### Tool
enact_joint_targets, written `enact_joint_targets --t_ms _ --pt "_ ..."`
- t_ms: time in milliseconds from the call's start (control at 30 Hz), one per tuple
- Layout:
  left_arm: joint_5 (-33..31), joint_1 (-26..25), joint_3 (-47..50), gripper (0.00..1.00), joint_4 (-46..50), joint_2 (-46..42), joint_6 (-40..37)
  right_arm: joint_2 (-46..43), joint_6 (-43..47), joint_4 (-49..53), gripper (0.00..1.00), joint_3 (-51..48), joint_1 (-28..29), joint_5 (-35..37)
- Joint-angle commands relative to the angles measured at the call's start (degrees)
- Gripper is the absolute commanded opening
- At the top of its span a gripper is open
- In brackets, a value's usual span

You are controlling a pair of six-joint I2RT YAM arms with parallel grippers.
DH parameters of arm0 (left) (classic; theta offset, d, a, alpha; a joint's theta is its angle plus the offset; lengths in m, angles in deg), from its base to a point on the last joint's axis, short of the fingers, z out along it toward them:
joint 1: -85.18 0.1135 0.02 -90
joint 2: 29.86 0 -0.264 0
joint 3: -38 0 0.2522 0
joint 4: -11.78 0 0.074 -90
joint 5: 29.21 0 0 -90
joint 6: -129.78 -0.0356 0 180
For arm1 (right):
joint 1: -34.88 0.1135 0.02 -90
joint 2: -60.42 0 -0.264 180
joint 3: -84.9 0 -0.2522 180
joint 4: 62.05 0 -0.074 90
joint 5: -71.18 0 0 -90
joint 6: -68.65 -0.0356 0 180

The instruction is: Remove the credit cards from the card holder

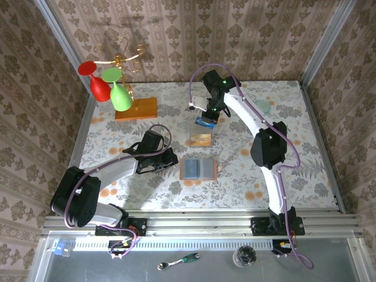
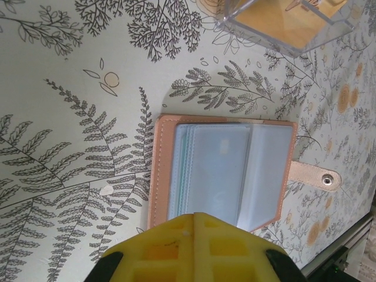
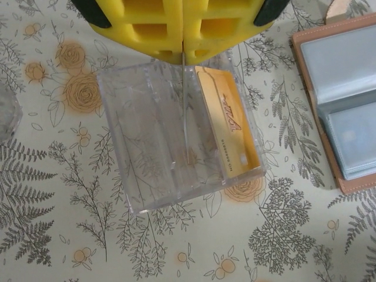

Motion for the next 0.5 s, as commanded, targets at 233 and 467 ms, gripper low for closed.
enact_joint_targets --t_ms 233,467 --pt "-0.5 1.3 -0.7 0.04 2.9 0.1 -1.0 9.0 3.9 6.9 0.04 11.2 1.2 -1.1" --pt "-0.3 2.1 -0.9 0.04 3.5 0.5 -1.2 11.7 6.1 8.1 0.04 11.4 2.2 0.7"
